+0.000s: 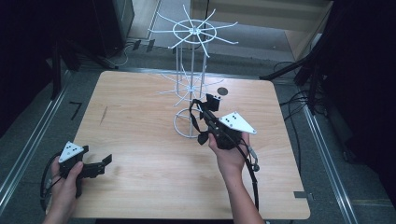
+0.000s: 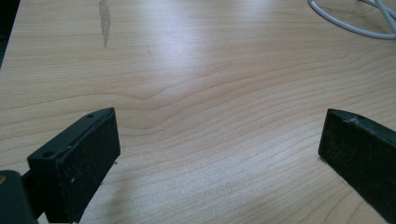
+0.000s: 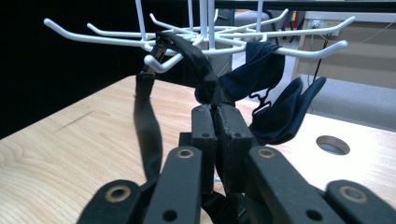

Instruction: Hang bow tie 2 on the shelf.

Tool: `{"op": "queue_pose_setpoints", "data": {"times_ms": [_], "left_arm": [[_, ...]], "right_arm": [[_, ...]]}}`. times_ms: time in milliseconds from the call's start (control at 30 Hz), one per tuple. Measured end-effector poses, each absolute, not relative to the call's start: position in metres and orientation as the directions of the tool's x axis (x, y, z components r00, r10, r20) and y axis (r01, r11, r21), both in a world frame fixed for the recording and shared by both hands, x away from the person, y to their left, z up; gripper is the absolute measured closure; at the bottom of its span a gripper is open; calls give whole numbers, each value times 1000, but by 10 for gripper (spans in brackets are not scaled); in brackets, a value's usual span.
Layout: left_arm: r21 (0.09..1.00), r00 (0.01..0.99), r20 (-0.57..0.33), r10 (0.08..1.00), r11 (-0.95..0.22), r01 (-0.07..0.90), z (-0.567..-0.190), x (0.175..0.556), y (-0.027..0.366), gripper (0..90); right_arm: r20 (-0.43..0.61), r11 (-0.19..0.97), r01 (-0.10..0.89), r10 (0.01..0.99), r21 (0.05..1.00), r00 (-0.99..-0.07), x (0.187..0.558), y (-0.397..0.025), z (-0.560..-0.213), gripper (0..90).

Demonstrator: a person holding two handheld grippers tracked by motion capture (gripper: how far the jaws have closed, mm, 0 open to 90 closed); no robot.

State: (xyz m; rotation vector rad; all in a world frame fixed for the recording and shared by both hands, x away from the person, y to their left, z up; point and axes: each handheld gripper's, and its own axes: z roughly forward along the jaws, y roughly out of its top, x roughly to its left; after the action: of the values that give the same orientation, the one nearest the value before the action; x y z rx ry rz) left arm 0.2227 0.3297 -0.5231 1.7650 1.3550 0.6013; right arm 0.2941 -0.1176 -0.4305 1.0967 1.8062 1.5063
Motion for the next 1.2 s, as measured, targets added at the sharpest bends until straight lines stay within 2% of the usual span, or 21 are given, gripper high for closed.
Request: {"op": "queue_pose_setpoints", "data": {"times_ms": [433, 533, 700, 833, 1200], "left_arm": [[824, 310, -104, 945, -93, 559, -523, 223, 330, 0], [825, 311, -104, 945, -92, 558, -523, 223, 330, 0], [825, 312, -100, 945, -96, 556, -523, 223, 330, 0], [826, 310, -99, 945, -96, 556, -523, 223, 329, 0], [824, 312, -106, 944, -93, 559, -523, 223, 329, 0]], "right_arm": [[101, 46, 274, 863, 961, -495, 292, -121, -435, 598], [115, 49, 293, 849, 955, -516, 291, -123, -437, 572], [116, 59, 315, 854, 947, -508, 288, -127, -443, 425], [116, 49, 318, 869, 947, -480, 286, -131, -447, 341], [162, 18, 373, 880, 928, -446, 282, -149, -461, 240]]}}
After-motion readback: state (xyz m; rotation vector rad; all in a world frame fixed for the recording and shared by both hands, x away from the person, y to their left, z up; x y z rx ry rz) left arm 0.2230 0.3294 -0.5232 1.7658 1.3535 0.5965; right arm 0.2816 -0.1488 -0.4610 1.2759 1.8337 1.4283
